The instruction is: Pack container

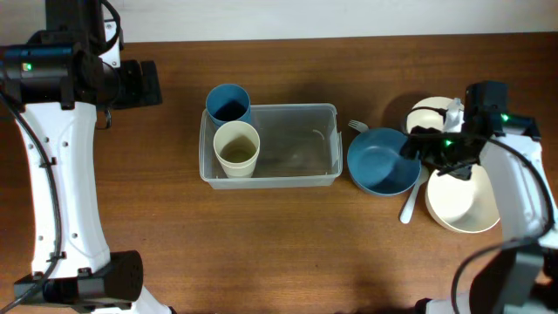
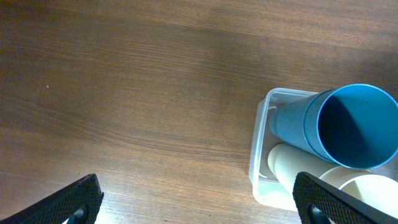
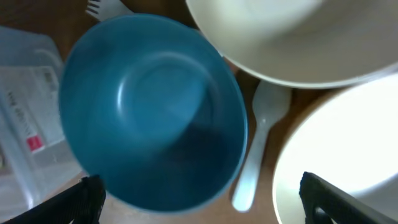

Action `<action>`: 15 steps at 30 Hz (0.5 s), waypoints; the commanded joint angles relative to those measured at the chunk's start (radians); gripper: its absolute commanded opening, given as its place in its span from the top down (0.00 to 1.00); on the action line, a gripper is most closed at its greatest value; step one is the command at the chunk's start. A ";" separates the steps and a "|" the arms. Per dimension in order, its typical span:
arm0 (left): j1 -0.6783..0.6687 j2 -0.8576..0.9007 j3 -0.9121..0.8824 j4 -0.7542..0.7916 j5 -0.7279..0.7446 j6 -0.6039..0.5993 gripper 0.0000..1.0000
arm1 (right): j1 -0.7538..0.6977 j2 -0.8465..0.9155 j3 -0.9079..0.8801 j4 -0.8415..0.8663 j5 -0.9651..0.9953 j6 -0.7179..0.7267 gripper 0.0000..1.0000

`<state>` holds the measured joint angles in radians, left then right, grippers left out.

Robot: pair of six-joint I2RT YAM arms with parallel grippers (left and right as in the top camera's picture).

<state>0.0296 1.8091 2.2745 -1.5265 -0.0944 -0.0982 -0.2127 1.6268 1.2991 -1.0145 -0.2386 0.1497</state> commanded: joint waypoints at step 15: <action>0.004 -0.002 -0.001 0.001 -0.011 -0.006 0.00 | 0.039 0.216 0.019 0.114 0.061 0.016 0.15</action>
<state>0.0296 1.8091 2.2745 -1.5265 -0.0944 -0.0986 -0.1802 1.8320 1.2995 -0.9054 -0.2302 0.1585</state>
